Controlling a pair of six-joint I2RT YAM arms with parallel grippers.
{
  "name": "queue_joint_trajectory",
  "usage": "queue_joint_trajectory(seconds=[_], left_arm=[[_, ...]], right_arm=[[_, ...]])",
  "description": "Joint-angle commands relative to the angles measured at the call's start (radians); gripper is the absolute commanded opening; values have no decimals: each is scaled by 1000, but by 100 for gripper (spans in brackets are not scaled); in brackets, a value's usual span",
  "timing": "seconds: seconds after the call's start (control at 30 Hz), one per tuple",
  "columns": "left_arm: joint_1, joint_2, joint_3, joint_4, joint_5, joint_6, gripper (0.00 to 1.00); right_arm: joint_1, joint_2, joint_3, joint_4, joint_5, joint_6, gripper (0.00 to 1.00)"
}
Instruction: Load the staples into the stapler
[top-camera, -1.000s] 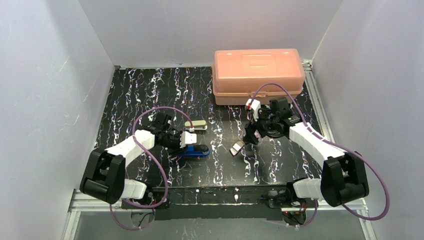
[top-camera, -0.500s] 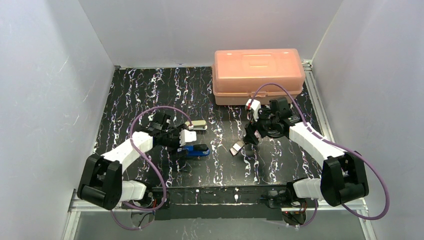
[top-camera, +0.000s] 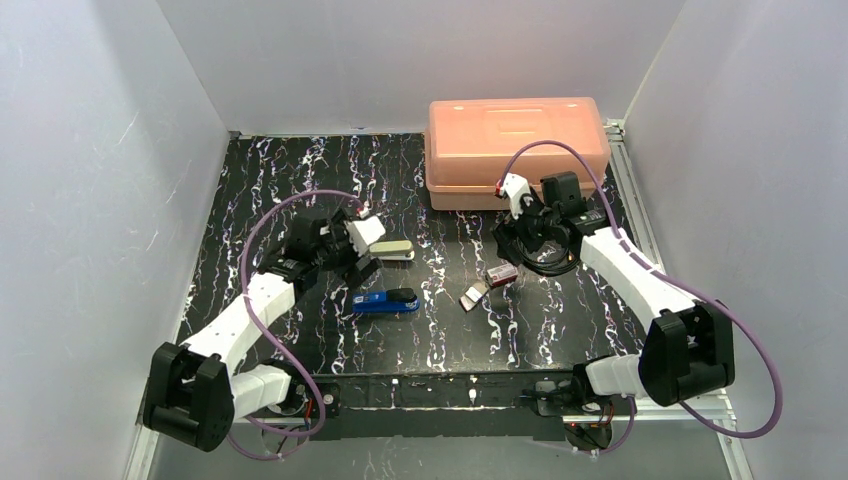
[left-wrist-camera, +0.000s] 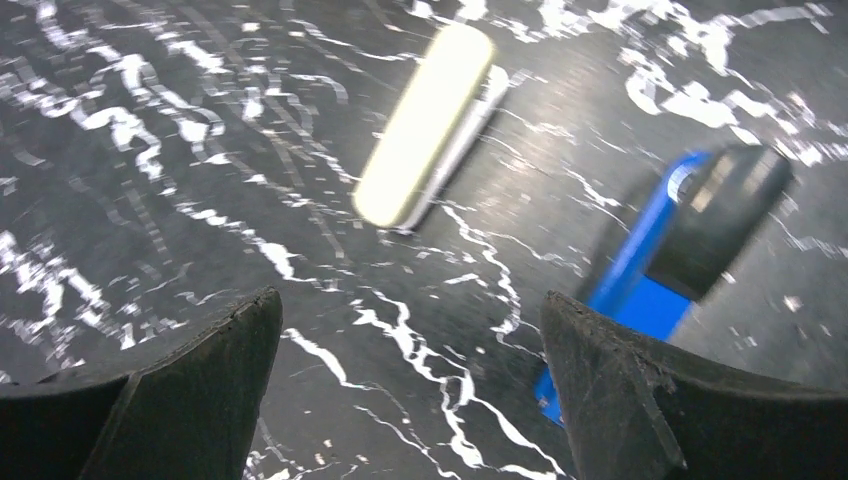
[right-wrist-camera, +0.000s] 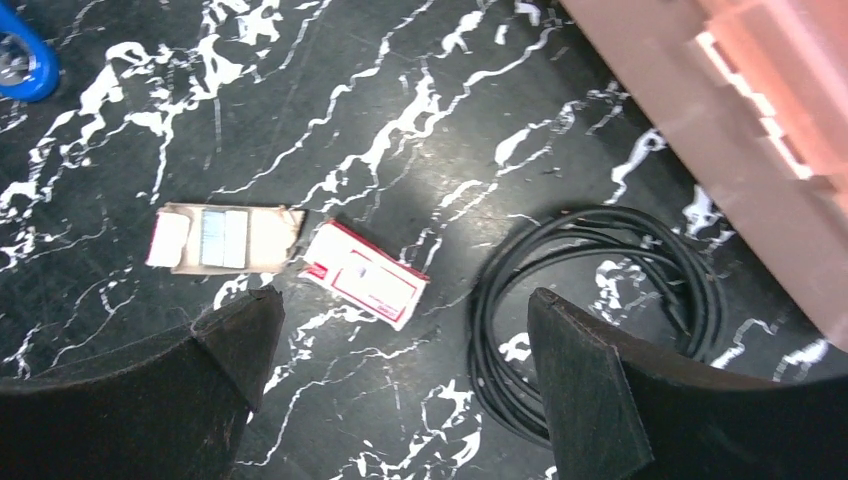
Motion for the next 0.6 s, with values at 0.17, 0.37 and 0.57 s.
queue_joint_trajectory(seconds=[0.17, 0.37, 0.57], left_arm=[[19, 19, 174, 60, -244, -276, 99], [30, 9, 269, 43, -249, -422, 99], [35, -30, 325, 23, -318, -539, 99]], right_arm=[[-3, 6, 148, -42, 229, 35, 99], [-2, -59, 175, 52, 338, 118, 99], [-4, -155, 189, 134, 442, 146, 99]])
